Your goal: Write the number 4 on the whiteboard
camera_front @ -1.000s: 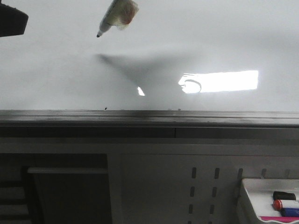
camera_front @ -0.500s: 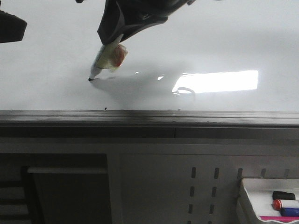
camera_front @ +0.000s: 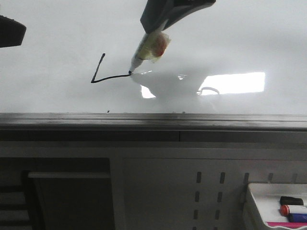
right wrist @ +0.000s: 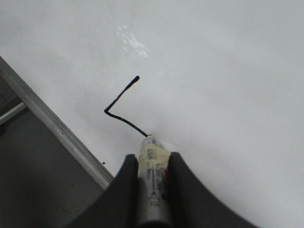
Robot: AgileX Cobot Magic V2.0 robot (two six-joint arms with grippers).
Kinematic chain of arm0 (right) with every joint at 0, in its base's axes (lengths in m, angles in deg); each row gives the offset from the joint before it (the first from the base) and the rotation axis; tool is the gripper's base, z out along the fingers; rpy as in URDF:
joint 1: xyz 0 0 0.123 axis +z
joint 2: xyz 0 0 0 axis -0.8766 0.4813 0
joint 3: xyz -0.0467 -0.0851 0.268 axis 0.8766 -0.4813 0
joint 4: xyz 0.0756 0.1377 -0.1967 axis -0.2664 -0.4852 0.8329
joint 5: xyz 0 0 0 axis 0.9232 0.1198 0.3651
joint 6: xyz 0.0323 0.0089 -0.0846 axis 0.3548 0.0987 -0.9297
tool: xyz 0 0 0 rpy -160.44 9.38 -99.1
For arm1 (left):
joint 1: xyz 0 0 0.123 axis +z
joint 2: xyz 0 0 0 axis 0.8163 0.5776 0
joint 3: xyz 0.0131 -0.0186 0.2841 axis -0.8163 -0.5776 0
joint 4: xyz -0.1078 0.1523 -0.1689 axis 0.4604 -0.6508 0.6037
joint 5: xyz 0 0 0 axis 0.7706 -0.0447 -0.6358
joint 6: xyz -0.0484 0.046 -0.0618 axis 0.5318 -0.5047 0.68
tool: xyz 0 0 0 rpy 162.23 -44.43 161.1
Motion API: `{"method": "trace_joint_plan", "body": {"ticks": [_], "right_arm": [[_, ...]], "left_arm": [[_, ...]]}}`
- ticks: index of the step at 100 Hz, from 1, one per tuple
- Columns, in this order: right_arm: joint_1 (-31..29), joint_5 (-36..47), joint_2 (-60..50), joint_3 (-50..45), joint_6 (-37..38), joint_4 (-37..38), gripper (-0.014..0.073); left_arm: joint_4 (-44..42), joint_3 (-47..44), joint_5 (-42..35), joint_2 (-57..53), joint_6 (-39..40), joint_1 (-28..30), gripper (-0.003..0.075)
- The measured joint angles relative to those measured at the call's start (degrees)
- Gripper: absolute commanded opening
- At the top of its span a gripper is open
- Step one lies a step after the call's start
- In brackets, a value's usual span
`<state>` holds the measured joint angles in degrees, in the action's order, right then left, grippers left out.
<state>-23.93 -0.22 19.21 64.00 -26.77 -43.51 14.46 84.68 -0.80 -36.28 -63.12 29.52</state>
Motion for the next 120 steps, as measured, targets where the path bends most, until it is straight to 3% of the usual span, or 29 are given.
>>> {"method": "trace_joint_plan", "body": {"ticks": [36,92,120], "right_arm": [[0.6,4.5,2.8,4.1,0.0,0.1,-0.0066],[5.0,-3.3,3.3,1.9,0.0,-0.6,-0.0066],[10.4,-10.1,1.3,6.3,-1.4,-0.6,-0.0066]], "left_arm": [[0.0,0.0,0.0,0.0,0.0,0.0,0.0385],[-1.9,0.0,-0.9,0.2,0.0,0.0,0.0385],[-4.1,0.0,-7.1,7.9,0.0,-4.8,0.0385]]}}
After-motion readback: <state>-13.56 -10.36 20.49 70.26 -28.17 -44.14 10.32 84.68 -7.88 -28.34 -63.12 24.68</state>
